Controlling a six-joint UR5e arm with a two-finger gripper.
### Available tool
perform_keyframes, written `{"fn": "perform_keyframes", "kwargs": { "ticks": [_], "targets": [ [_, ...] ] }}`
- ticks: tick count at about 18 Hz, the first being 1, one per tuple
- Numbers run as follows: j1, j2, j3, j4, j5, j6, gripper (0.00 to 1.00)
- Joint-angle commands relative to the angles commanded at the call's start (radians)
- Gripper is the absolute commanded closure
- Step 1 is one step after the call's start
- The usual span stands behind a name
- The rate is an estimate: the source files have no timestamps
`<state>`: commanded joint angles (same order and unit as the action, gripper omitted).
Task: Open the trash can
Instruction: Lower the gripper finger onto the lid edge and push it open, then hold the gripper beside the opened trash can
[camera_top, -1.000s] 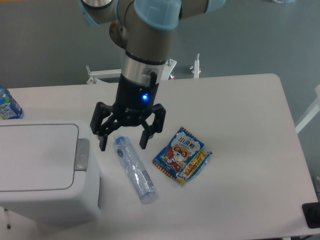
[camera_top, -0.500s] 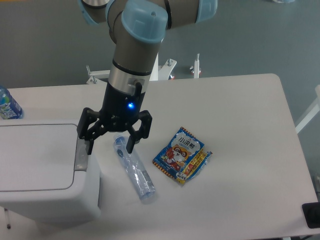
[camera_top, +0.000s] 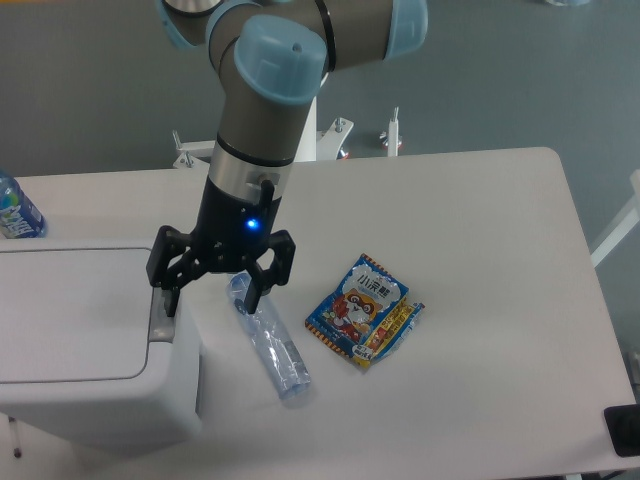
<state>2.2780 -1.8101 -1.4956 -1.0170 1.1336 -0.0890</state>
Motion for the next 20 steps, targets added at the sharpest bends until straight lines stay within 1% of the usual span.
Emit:
{"fn": "perform_keyframes", "kwargs": {
  "ticks": [5,12,14,17,19,20],
  "targets": [
    [0.0,-0.002,-0.008,0.002,0.0,0.002,0.0],
    [0.0,0.0,-0.002,0.002,0.0,0.003,0.0],
    [0.0,0.005,0.017,0.018,0.0,0.006,0.0],
    [0.002,0.005,0.075,0.044,0.012,0.009,0.0],
    [0.011,0.006,0.109,0.049,0.063,0.018,0.0],
    [0.02,0.009,0.121,0.049,0.119,0.029,0.0]
  ]
}}
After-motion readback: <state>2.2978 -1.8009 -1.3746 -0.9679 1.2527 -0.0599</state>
